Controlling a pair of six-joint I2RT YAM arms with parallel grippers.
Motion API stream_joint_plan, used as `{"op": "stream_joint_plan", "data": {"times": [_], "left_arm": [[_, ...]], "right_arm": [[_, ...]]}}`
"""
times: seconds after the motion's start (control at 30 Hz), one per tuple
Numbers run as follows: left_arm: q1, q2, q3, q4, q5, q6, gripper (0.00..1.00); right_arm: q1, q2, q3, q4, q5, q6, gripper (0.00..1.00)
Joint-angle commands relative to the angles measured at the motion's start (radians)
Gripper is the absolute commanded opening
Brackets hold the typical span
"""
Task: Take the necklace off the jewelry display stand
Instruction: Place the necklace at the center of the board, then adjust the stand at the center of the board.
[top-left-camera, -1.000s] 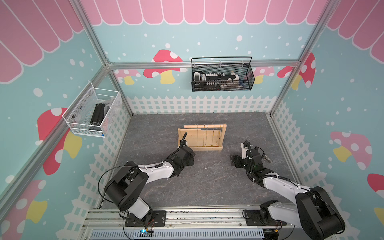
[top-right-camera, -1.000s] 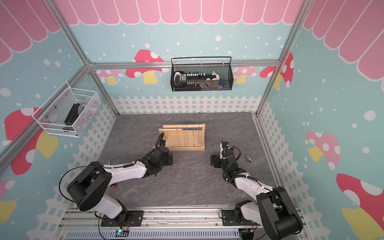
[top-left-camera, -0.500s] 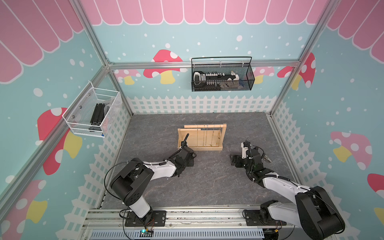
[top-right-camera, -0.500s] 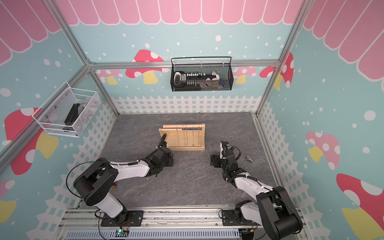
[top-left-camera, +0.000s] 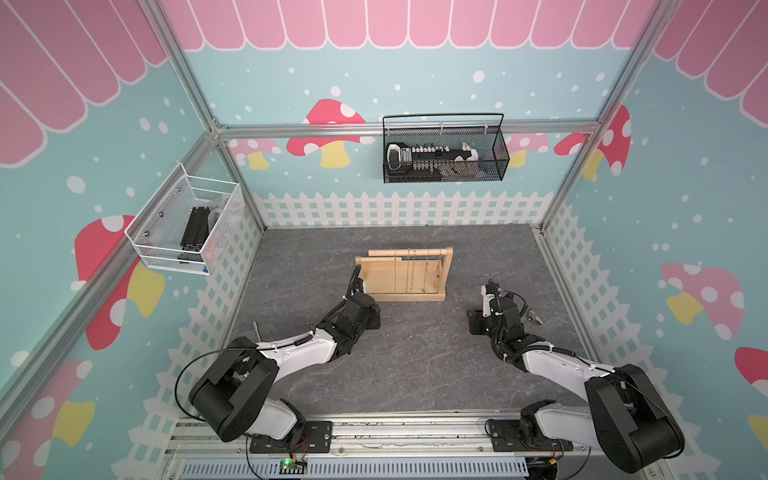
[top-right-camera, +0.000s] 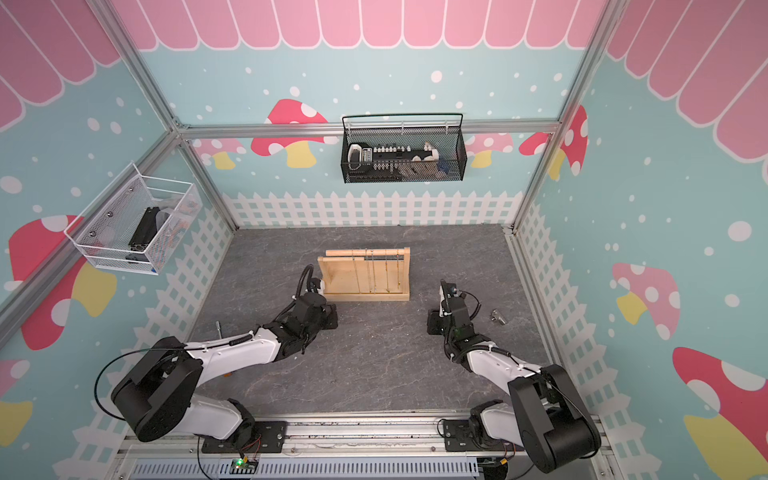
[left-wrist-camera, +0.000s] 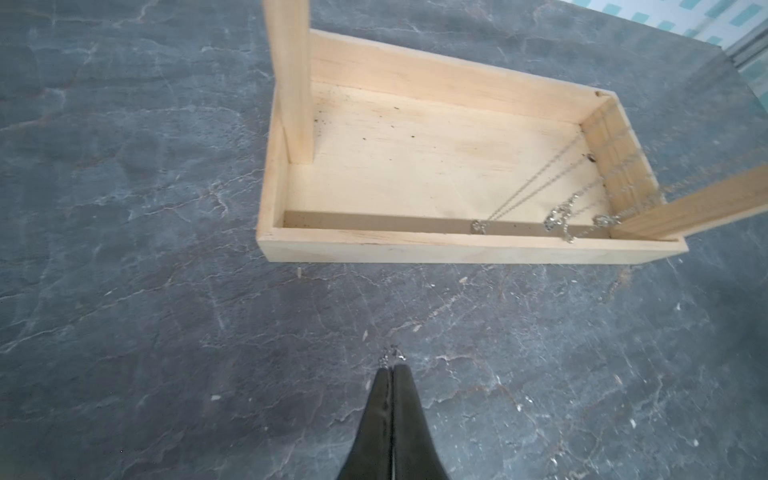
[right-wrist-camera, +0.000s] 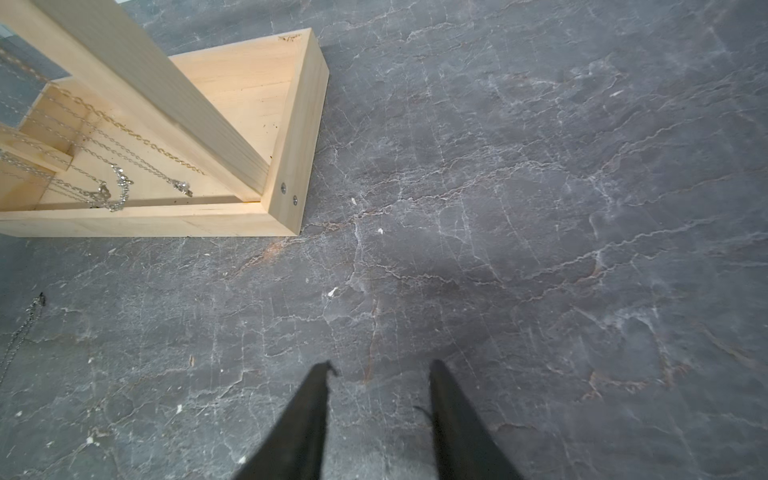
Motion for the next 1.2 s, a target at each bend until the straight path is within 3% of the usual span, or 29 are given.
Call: {"op": "stream_joint_plan", "data": {"times": [0.0,0.3,0.57,0.77,1.17], "left_arm": [[0.075,0.015,-0.03,0.031,0.091,-0.011,0.0],[0.223,0.063,-0.009,0.026,0.204,0.0,0.0],[0.264,0.113,-0.01,0.052,0.24,-0.009,0.0],[0.288,0.18,-0.007,0.108,0.287,-0.043,0.0],[0.323,0.327,0.049,0.195,0.378,-0.094,0.0]], "right_arm": [[-0.001,0.041,0.039,0.002,0.046,0.045,0.03],[-0.012,0.333,0.245,0.039,-0.057,0.158,0.0],[-0.039,0.531,0.359,0.122,-0.101,0.257,0.0],[-0.087,0.685,0.394,0.304,-0.295,0.358,0.0],[-0.094,0.705,0.285,0.51,-0.451,0.397,0.0]]}}
